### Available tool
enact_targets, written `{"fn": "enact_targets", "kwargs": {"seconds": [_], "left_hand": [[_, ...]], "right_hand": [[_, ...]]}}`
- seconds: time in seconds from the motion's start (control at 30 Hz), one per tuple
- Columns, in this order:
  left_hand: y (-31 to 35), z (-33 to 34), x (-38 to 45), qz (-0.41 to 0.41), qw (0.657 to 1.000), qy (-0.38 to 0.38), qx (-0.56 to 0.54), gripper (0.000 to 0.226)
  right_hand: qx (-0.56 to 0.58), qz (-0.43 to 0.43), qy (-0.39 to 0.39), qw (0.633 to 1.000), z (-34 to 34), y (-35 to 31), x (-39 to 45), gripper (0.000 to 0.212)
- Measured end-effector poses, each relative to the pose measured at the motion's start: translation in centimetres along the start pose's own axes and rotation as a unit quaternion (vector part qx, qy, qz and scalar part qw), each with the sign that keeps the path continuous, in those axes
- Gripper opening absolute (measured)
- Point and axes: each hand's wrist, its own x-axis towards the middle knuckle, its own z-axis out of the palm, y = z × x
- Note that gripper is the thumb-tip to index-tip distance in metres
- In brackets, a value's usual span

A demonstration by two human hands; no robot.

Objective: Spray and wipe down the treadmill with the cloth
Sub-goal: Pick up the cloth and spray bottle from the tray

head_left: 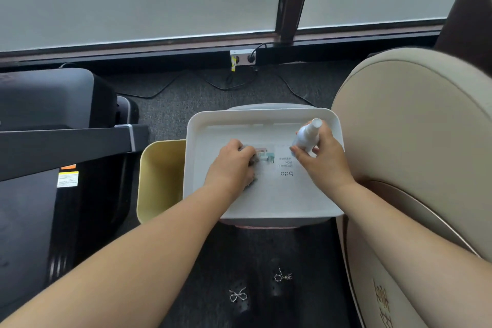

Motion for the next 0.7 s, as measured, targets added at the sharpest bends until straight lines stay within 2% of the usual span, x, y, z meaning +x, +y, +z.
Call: {"fn": "enact_targets", "kwargs": {"seconds": [0.17, 0.3, 0.7], "left_hand": [[1.1, -3.0, -0.7, -0.007, 0.999, 0.023, -0.043, 0.027], [2.2, -6.1, -1.3, 0.001, 0.997, 0.048, -0.054, 0.025], [5.1, -14.5, -5.0, 0.031, 0.993, 0.112, -0.010, 0.029]], "right_hand": [[0.012, -0.022, -0.002, 1.000, -1.2, -3.3, -0.9, 0.037], [0.021, -0.033, 0.028, 0.999, -2.1, -5.7, -2.1, 0.032], [0.045, -0.026, 0.043, 0.998, -5.4, -12.3, -6.2, 0.028]]}}
